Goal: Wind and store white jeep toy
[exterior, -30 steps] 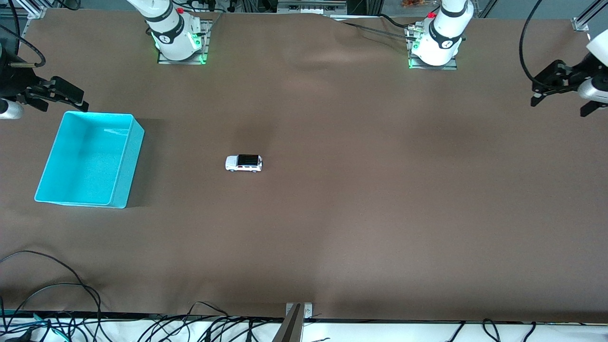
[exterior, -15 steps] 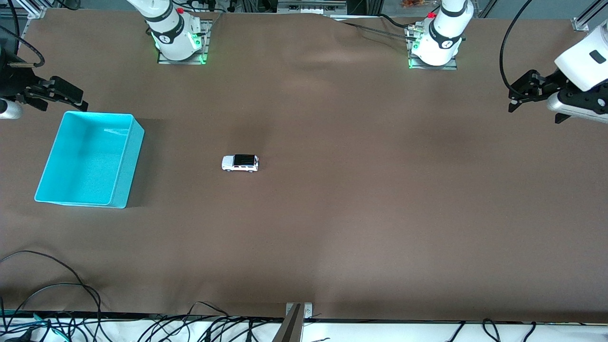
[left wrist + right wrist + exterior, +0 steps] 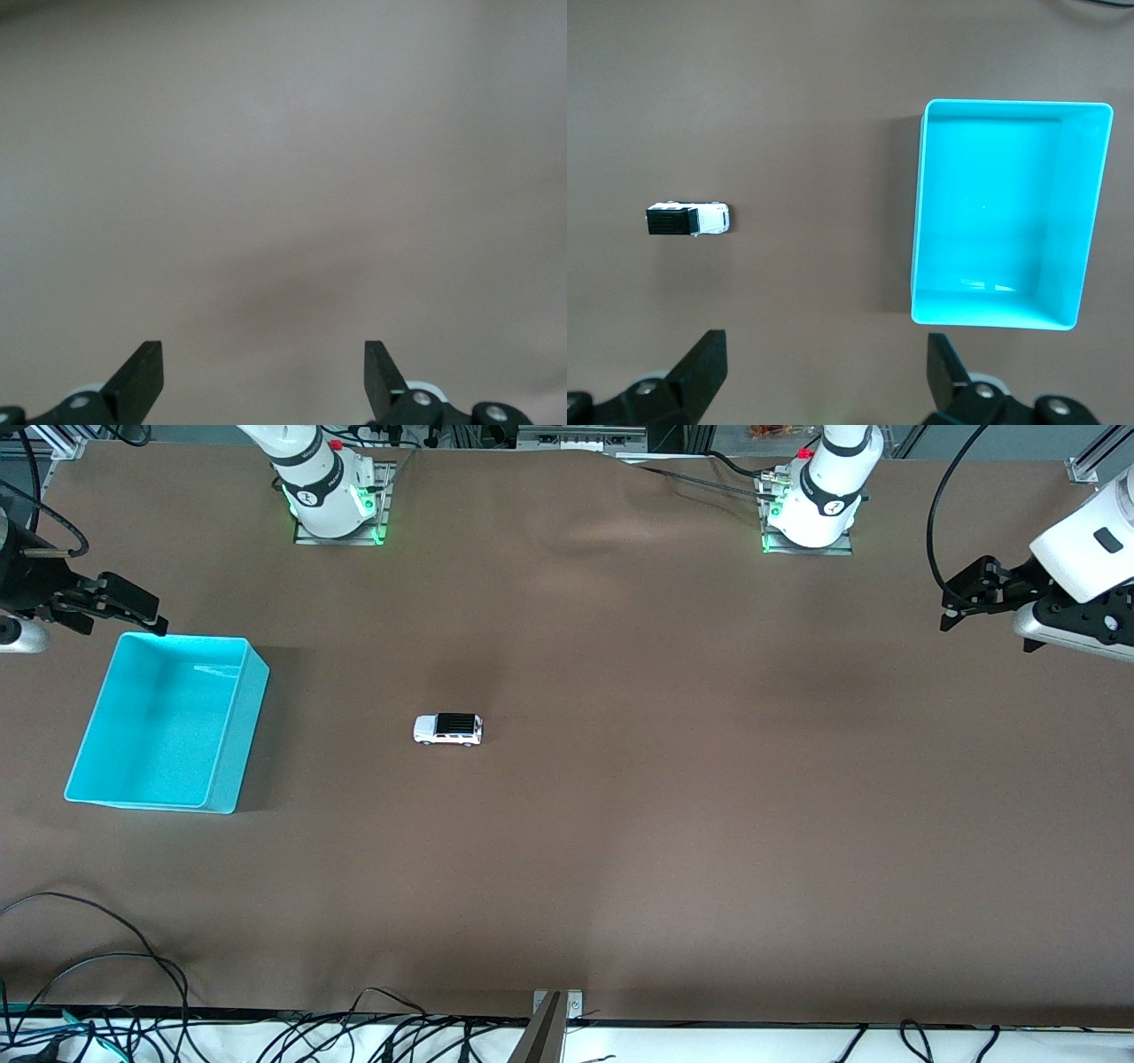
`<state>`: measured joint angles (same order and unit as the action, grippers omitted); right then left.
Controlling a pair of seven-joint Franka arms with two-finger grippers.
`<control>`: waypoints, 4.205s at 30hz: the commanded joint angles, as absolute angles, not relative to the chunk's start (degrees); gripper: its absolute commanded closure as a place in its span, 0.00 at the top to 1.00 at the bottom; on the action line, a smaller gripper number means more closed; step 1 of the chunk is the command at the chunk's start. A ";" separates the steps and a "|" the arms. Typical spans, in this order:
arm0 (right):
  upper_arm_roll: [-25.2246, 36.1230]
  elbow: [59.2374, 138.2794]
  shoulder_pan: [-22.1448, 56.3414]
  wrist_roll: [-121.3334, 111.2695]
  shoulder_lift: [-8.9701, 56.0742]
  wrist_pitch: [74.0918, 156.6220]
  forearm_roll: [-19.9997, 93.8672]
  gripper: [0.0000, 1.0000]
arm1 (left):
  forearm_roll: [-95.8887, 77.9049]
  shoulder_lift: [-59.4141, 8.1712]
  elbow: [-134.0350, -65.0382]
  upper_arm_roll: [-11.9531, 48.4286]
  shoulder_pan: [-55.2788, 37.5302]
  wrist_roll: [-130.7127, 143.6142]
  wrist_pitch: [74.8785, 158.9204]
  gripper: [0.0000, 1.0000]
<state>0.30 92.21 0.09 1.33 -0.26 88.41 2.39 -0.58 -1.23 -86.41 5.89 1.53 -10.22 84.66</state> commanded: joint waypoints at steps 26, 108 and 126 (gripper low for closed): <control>-2.37 112.58 0.79 1.58 -3.87 105.99 2.99 1.00 | 0.00 -5.98 -79.89 6.68 2.37 -4.57 83.06 1.00; -4.04 128.06 23.46 106.43 19.07 150.73 1.58 1.00 | -0.79 -10.28 -77.26 5.80 2.72 -3.25 83.23 1.00; -4.13 127.62 26.63 115.58 19.77 150.73 1.32 1.00 | -0.88 -10.37 -77.34 5.80 2.72 -3.25 83.23 1.00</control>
